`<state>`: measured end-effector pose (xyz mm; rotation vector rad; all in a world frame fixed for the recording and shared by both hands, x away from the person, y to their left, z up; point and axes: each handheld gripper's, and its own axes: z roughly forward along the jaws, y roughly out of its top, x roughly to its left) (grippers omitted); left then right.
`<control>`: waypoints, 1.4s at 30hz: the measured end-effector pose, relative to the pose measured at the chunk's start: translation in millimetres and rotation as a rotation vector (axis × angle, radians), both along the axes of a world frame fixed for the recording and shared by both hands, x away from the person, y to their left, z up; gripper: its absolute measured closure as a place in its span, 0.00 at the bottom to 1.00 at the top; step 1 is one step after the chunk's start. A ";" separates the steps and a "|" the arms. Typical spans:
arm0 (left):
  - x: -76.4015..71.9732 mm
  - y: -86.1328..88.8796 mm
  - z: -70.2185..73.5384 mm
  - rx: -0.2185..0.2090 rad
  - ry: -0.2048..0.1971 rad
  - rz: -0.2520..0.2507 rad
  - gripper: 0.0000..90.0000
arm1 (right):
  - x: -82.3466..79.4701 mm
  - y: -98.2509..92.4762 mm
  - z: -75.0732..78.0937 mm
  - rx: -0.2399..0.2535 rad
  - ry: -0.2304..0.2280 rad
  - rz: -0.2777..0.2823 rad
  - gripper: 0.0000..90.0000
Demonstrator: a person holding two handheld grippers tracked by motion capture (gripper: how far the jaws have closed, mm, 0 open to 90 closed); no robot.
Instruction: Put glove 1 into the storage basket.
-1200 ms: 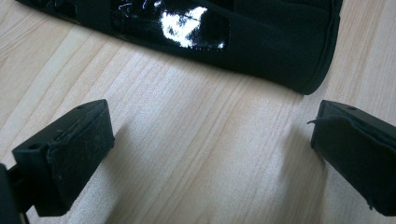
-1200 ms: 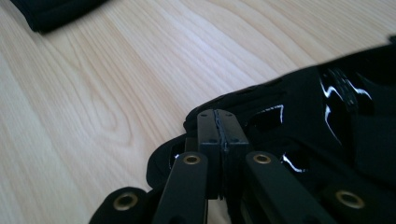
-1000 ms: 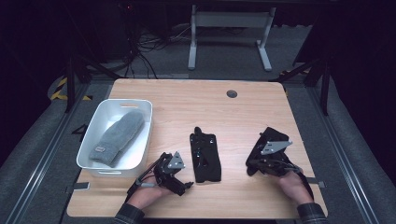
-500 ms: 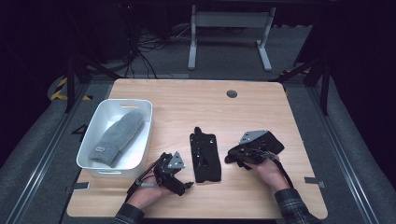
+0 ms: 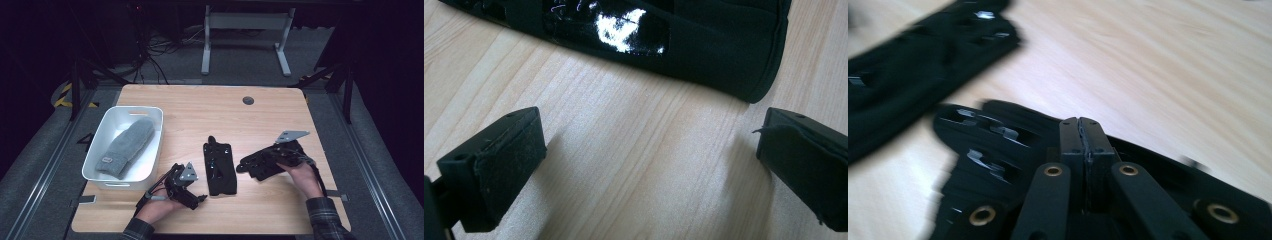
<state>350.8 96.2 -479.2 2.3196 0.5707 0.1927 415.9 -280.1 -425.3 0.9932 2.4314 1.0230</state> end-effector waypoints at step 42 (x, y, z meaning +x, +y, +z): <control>-0.2 -0.2 0.0 0.000 0.001 0.002 0.00 | -73.6 -64.7 -19.9 -0.113 0.087 -0.085 1.00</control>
